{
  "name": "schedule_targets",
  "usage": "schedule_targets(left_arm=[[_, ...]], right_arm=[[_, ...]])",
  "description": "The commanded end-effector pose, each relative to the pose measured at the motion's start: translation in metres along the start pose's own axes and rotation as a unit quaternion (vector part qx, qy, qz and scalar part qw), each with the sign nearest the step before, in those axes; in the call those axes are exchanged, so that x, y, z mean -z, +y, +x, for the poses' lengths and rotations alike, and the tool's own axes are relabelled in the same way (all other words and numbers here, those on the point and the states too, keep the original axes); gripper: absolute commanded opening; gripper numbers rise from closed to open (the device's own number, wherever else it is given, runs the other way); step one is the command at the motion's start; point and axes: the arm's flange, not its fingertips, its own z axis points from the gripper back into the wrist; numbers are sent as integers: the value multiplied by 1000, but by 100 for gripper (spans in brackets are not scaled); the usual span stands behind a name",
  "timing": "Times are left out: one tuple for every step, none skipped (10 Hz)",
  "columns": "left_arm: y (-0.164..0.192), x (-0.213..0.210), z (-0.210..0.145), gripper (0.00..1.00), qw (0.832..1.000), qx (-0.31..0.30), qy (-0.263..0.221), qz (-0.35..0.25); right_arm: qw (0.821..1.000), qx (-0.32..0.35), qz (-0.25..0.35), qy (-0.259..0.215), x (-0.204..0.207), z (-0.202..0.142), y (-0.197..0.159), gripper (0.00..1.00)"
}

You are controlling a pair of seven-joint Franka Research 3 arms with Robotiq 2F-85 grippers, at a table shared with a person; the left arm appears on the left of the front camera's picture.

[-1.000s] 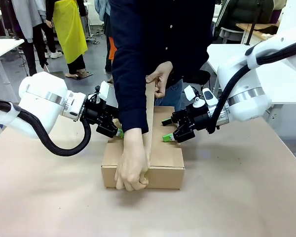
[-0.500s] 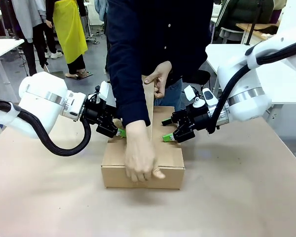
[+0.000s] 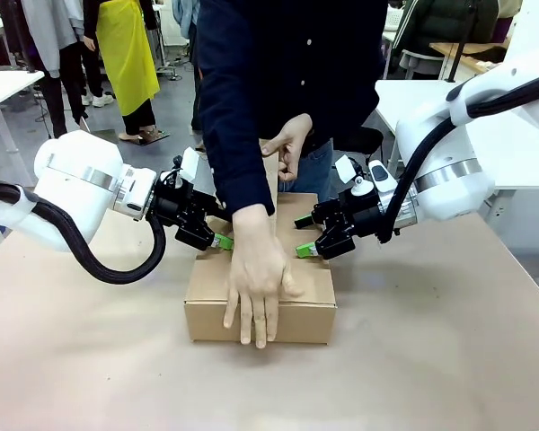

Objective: Pack the gift set into the box.
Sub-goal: Press and hold the closed box until the human finishes sealing it.

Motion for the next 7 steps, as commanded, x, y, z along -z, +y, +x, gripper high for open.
schedule_targets(left_arm=[[-1, 1, -2, 100, 1000, 1, 1, -2], [-1, 1, -2, 100, 1000, 1, 1, -2], [-1, 1, -2, 100, 1000, 1, 1, -2], [-1, 1, -2, 100, 1000, 1, 1, -2], [-1, 1, -2, 100, 1000, 1, 1, -2], [-1, 1, -2, 100, 1000, 1, 1, -2], [-1, 1, -2, 100, 1000, 1, 1, -2]], right_arm=[[1000, 1, -1, 3, 0, -2, 1, 100], [1000, 1, -1, 3, 0, -2, 1, 100], [1000, 1, -1, 3, 0, -2, 1, 100], [1000, 1, -1, 3, 0, -2, 1, 100], [1000, 1, -1, 3, 0, -2, 1, 100], [1000, 1, -1, 3, 0, -2, 1, 100], [1000, 1, -1, 3, 0, -2, 1, 100]])
